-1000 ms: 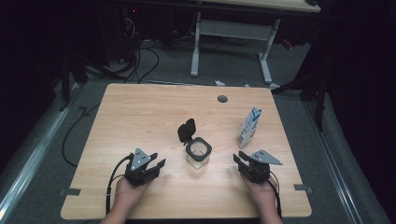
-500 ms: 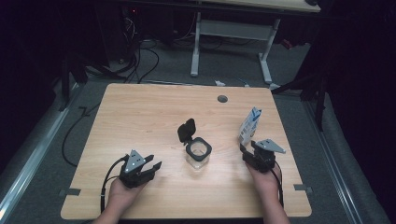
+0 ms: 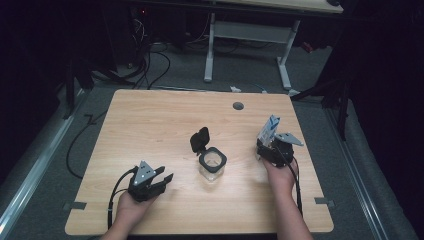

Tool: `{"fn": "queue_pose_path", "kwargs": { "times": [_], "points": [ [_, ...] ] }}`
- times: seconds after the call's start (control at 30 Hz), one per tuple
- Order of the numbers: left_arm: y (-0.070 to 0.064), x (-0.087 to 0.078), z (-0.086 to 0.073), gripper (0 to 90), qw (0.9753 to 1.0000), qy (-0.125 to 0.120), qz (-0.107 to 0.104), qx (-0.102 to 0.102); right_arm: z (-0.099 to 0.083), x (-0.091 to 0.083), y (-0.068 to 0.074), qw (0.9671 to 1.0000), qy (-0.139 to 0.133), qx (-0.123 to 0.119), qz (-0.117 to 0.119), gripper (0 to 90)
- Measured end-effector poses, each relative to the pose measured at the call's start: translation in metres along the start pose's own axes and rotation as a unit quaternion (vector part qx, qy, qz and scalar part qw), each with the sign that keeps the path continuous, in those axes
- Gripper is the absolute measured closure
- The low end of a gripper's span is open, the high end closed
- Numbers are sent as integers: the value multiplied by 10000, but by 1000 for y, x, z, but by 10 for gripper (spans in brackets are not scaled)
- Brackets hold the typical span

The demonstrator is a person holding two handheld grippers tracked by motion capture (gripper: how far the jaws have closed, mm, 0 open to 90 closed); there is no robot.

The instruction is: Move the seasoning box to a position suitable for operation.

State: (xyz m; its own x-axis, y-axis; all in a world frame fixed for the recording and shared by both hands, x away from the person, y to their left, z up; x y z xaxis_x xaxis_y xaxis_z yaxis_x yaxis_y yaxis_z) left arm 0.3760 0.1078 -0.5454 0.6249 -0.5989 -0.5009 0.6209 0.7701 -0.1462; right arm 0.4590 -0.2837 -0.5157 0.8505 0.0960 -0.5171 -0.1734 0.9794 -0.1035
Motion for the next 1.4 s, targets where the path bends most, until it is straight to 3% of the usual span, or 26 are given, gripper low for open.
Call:
{"fn": "queue_pose_path", "kwargs": {
  "times": [0.17,0.3,0.53,0.63,0.97,1.4],
  "points": [
    [1,1,-1,558,10000,11,22,-17,2,3,-7,9999,-15,98,-34,409],
    [1,1,-2,559,10000,13,13,-34,3,-1,-7,9999,-96,14,-41,569],
    [1,1,-2,559,10000,33,8,-16,2,-8,-6,9997,-218,-47,101,777],
    [1,1,-2,559,10000,47,9,-5,2,-8,-6,9995,-257,-46,197,821],
    [1,1,-3,558,10000,27,7,-13,1,-9,-4,9984,-323,-161,440,873],
    [0,1,-3,556,10000,9,-11,0,2,-10,-3,9977,-348,-231,531,886]
  ]
}}
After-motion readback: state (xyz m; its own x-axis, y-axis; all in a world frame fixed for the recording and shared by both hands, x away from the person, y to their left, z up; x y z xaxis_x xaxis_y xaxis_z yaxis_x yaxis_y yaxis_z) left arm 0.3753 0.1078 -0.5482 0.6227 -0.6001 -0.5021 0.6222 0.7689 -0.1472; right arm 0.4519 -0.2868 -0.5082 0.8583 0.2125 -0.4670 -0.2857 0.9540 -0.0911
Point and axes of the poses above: each handheld gripper's, and its own axes: x roughly forward along the jaws, z roughly out of its top, y roughly to its left, the point moved 6 cm from there along x, roughly forward along the jaws, and after that the axes turned 7 degrees about -x, right-handed, at the moved point
